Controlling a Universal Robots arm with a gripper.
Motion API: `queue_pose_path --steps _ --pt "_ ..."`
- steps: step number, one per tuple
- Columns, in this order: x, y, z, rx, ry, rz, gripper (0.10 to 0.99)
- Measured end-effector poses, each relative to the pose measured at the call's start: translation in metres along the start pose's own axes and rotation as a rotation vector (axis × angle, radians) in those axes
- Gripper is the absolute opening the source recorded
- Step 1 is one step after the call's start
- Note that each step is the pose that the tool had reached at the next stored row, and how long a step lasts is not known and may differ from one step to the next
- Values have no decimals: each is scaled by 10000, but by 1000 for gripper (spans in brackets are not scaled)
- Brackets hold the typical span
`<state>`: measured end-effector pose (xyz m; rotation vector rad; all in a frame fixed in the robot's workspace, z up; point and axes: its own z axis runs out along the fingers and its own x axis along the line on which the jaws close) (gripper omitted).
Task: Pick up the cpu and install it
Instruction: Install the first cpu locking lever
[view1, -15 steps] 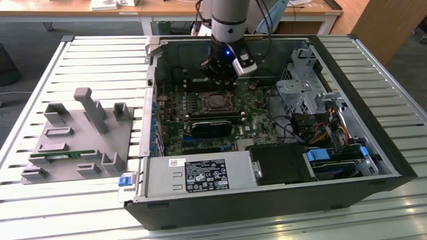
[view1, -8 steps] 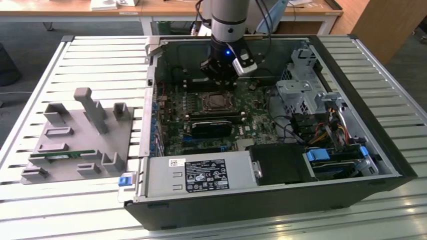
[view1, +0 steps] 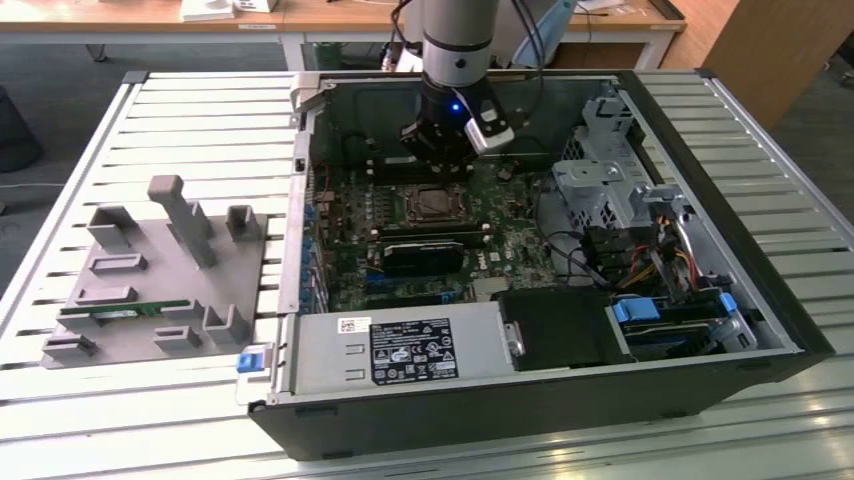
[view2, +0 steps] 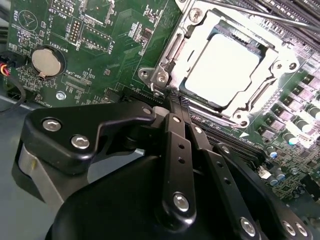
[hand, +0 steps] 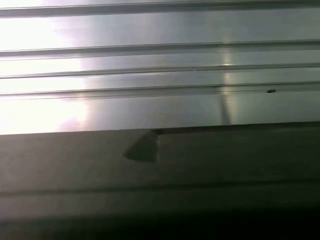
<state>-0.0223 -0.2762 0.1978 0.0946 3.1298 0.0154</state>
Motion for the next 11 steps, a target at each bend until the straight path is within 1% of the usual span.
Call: queue_pose_path --steps 4,7,11 --pt "0 3 9 14 4 0 106" --pt "-1 5 5 1 -2 -3 106" --pt "-1 5 -52 0 1 -4 106"
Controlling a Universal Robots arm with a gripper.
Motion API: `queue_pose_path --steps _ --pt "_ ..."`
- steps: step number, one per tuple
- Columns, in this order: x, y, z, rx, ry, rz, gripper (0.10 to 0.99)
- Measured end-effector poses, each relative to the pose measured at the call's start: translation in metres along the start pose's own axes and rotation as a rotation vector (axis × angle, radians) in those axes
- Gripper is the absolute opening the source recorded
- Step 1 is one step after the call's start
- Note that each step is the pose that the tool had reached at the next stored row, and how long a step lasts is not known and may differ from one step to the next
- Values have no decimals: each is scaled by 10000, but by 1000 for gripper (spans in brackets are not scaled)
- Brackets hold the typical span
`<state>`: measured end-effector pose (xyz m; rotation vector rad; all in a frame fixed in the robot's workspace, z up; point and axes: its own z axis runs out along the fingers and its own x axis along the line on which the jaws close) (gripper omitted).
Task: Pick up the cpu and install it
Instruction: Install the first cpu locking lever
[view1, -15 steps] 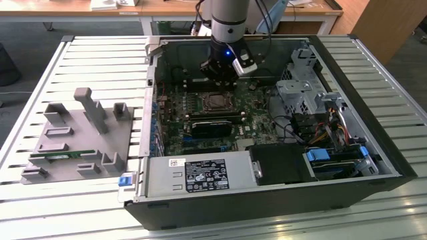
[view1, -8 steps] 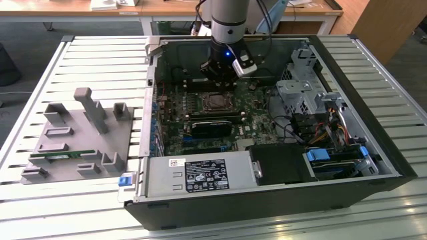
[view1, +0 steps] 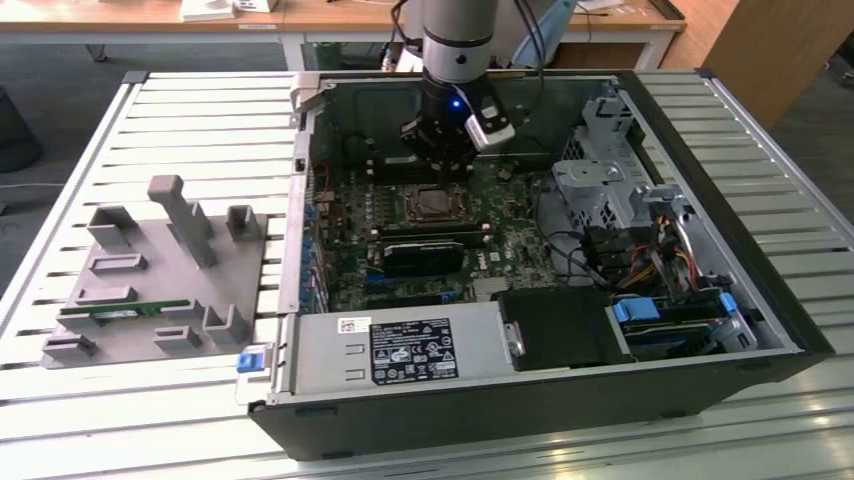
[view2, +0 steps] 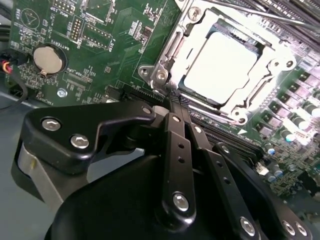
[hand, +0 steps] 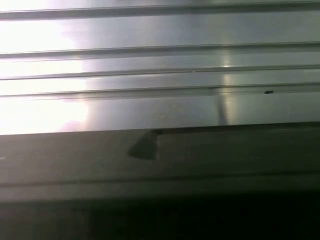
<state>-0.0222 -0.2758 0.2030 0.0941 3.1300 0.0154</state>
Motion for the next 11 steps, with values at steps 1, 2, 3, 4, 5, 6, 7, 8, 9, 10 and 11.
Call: queue_pose_path --steps 1,2,3,4,5,6,7,8,9,10,11 --pt "0 0 -16 -1 0 0 106" --pt "0 0 -29 0 0 0 106" --pt "0 0 -36 0 0 0 106" --pt "0 0 -38 -2 -1 0 106" --pt "-1 -1 -37 -4 -2 -1 106" --pt "-1 -5 -39 -1 -1 -1 106" --pt "-1 -7 -39 -1 0 -1 106" --pt "-1 -10 -39 -1 0 0 106" --pt "-1 -11 -38 -2 -1 0 106" --pt "-1 -13 -38 -1 0 0 106" --pt "-1 -17 -39 1 1 0 106"
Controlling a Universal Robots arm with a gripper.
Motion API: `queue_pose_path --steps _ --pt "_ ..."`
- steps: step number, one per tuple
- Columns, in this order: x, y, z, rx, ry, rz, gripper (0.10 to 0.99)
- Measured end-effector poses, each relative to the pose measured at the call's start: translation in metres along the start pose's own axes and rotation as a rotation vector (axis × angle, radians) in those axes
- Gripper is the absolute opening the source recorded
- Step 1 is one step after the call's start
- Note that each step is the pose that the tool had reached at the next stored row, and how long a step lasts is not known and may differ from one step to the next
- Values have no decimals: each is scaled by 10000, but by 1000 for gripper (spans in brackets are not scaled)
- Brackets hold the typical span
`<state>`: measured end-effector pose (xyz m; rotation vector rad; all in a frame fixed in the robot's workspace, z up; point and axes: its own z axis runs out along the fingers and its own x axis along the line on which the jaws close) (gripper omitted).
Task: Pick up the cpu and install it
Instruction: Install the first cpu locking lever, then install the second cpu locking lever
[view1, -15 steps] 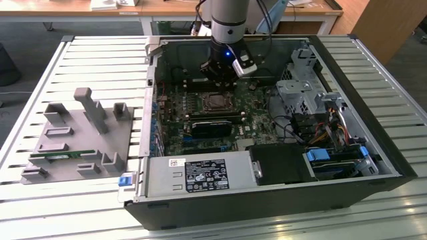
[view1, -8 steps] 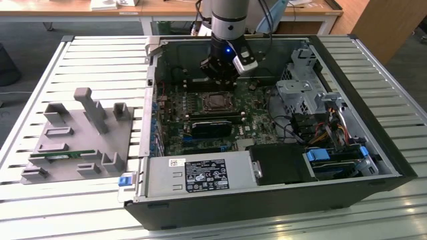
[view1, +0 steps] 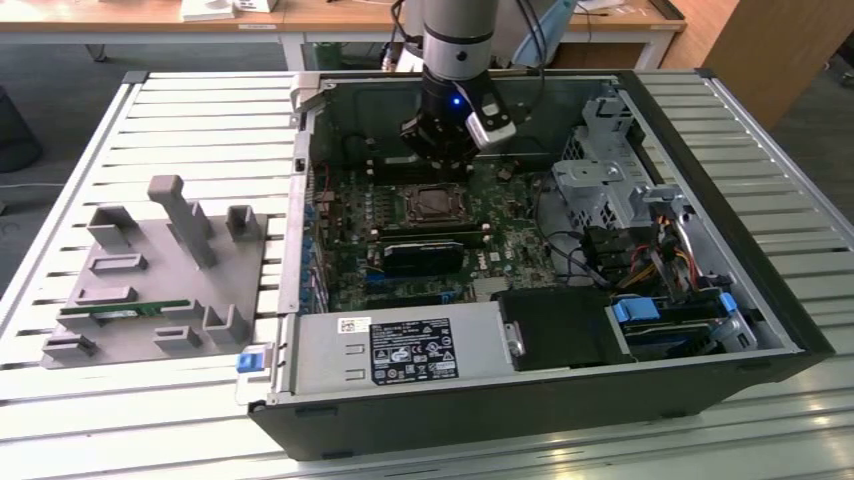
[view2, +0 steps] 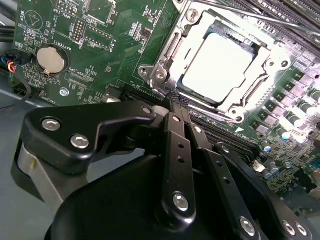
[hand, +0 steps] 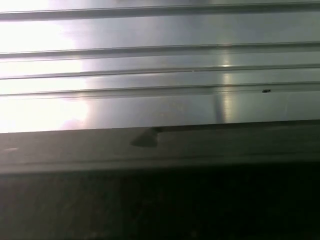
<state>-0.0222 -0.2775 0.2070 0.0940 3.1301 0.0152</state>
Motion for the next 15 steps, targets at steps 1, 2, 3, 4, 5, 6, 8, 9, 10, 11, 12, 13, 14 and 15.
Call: queue_pose_path --steps 1,2,3,4,5,6,8,9,10,11,12,13,14,15 --pt "0 -3 0 0 0 0 106" --pt "0 -6 0 -1 -1 0 106" --pt "-1 -9 1 -2 -1 0 106" --pt "-1 -13 0 -1 -1 0 106" --pt "-1 -16 0 -1 -1 0 106" --pt "-2 -20 0 -1 -1 1 106" --pt "-2 -28 0 -1 -1 0 106" --pt "-3 -32 0 -1 -1 0 106" --pt "-3 -37 0 -1 -1 0 106" --pt "-4 -42 0 -1 -1 0 106" --pt "-4 -48 0 -2 -1 0 106" --pt "-4 -55 0 -1 -1 0 106" --pt "-5 -62 0 -2 -1 0 106" --pt "-5 -69 0 -2 -1 0 106"
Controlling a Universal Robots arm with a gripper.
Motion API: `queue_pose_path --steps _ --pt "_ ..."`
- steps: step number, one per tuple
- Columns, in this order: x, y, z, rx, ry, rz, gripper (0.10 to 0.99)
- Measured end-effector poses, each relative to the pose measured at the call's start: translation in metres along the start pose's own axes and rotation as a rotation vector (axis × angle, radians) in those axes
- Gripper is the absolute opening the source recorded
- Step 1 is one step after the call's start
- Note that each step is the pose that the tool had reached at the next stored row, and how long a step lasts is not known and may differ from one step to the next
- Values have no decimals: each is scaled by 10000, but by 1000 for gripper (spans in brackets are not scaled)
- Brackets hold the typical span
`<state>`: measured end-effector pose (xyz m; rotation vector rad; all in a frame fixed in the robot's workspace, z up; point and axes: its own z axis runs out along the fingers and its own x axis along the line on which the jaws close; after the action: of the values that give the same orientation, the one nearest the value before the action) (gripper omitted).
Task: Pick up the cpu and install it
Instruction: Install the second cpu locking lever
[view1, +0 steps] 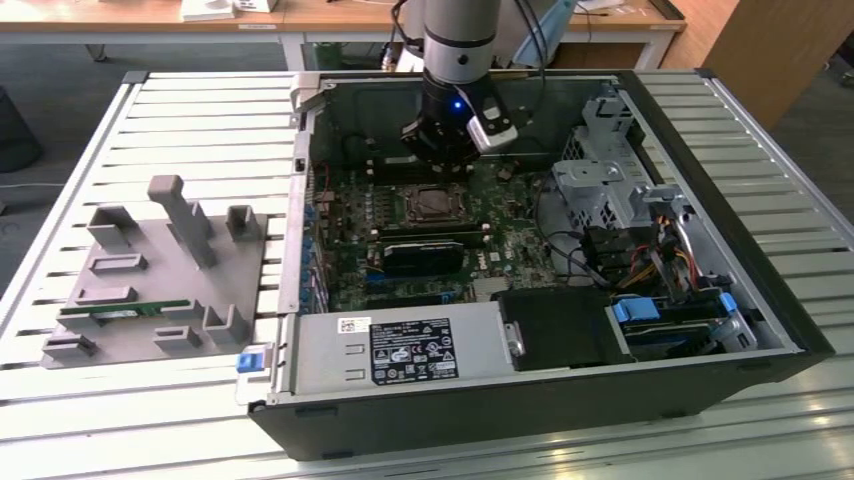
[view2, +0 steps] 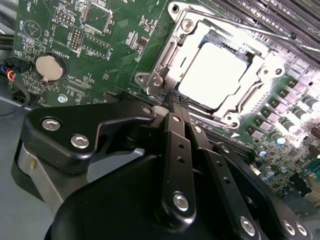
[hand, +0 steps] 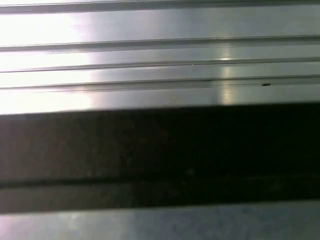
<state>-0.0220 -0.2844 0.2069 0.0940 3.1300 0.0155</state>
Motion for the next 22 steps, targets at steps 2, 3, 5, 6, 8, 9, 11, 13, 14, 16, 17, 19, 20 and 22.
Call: queue_pose_path --steps 2,3,5,6,8,9,11,13,14,16,17,19,20,22 --pt "-1 -11 0 1 0 1 106" --pt "-1 -17 0 0 0 0 106" --pt "-2 -30 0 1 0 0 106" --pt "-3 -39 0 1 0 0 106" --pt "-3 -50 -1 1 0 0 106" --pt "-4 -56 -2 0 0 0 106" --pt "-4 -59 -26 -2 0 1 106" --pt "-5 -60 -84 -4 0 1 106" --pt "-5 -59 -126 -5 0 0 106" --pt "-6 -58 -211 -4 0 1 106" --pt "-6 -58 -255 -4 0 1 106" --pt "-7 -57 -336 -3 1 1 106" --pt "-8 -57 -369 -4 0 0 106" --pt "-8 -60 -387 -3 1 -1 106"
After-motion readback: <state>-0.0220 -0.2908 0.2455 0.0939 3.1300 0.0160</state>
